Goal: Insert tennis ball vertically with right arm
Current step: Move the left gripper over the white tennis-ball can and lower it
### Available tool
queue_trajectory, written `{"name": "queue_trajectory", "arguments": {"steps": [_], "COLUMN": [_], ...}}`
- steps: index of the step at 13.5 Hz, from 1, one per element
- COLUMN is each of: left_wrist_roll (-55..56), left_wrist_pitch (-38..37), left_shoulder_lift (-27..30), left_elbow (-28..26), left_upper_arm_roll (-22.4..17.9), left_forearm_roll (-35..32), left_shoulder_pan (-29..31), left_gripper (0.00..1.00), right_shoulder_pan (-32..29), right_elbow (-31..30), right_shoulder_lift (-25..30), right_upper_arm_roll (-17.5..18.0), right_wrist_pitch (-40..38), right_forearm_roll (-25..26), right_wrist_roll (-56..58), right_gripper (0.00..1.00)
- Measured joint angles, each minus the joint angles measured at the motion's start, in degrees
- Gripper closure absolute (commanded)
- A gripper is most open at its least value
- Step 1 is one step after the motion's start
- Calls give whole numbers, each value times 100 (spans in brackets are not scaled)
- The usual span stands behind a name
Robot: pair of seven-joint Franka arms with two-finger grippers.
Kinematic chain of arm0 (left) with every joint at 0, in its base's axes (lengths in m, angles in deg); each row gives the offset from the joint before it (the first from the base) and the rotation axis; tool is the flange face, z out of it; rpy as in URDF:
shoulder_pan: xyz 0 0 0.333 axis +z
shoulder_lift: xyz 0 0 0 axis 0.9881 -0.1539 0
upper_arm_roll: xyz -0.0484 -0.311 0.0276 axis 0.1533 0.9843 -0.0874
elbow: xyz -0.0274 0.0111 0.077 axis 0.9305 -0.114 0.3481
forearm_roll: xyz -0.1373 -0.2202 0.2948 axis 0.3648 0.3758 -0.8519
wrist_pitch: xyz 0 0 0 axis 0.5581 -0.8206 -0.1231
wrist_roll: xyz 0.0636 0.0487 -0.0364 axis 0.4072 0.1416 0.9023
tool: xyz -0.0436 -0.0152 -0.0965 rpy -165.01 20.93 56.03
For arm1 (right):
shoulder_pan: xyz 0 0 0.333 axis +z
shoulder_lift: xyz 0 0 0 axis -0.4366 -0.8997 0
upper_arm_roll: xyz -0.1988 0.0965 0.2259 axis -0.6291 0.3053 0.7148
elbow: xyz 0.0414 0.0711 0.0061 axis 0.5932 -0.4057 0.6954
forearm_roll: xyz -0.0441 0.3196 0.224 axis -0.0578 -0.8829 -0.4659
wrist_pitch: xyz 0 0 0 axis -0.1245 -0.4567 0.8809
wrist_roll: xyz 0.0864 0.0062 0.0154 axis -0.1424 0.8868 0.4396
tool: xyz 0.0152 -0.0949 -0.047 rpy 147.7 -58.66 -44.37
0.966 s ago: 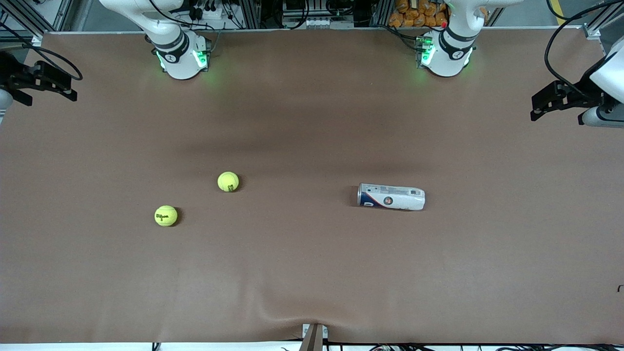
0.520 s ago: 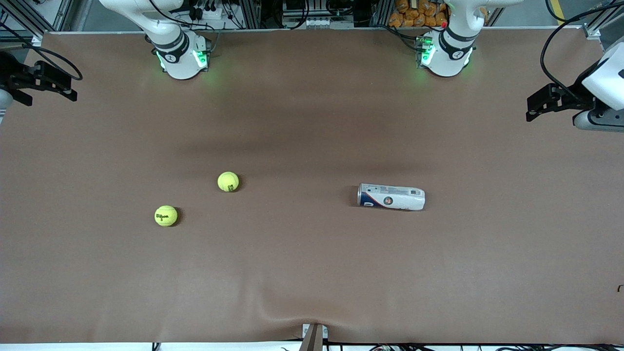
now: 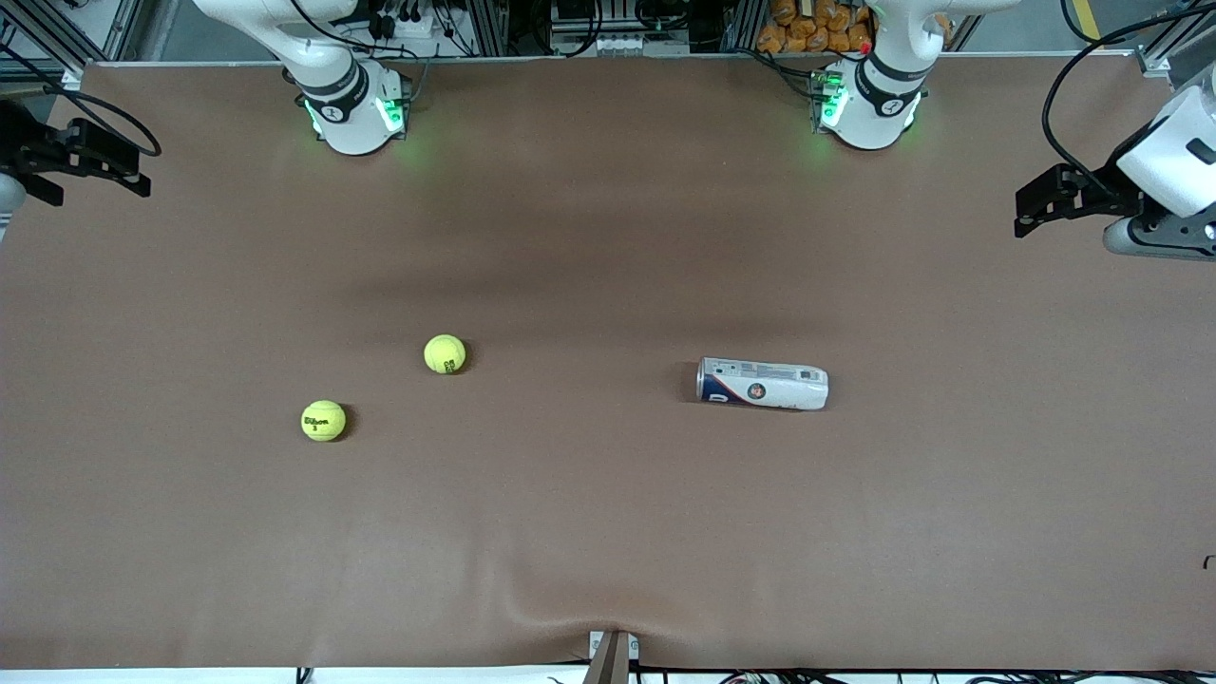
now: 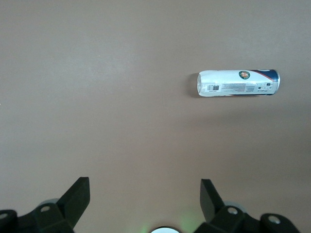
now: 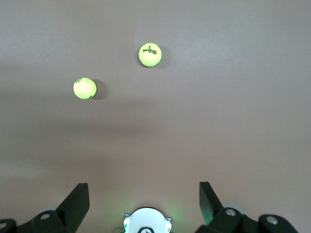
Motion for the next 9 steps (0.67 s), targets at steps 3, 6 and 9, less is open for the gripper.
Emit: {"name": "queue_trajectory", "arguments": {"steps": [3, 6, 9], "left_wrist_roll": [0, -12, -18], "left_wrist_pitch": [5, 6, 38], "left_shoulder_lift": [-26, -121, -311], "left_elbow": [-2, -13, -18], "left_upper_arm_roll": [5, 30, 84], "left_forearm_roll": [0, 1, 2], "left_shoulder_pan": [-7, -27, -152], "left_gripper": [0, 0, 0], "right_shoulder_pan": [0, 0, 0], "right_elbow": [0, 0, 0], "right_shoulder_lift": [-1, -2, -3], "right_upper_arm_roll": [0, 0, 0], "right_wrist_pitch": [-11, -12, -14], "right_forearm_roll": [0, 0, 0], "right_wrist_roll": [0, 0, 0], "right_gripper": [0, 0, 0]}}
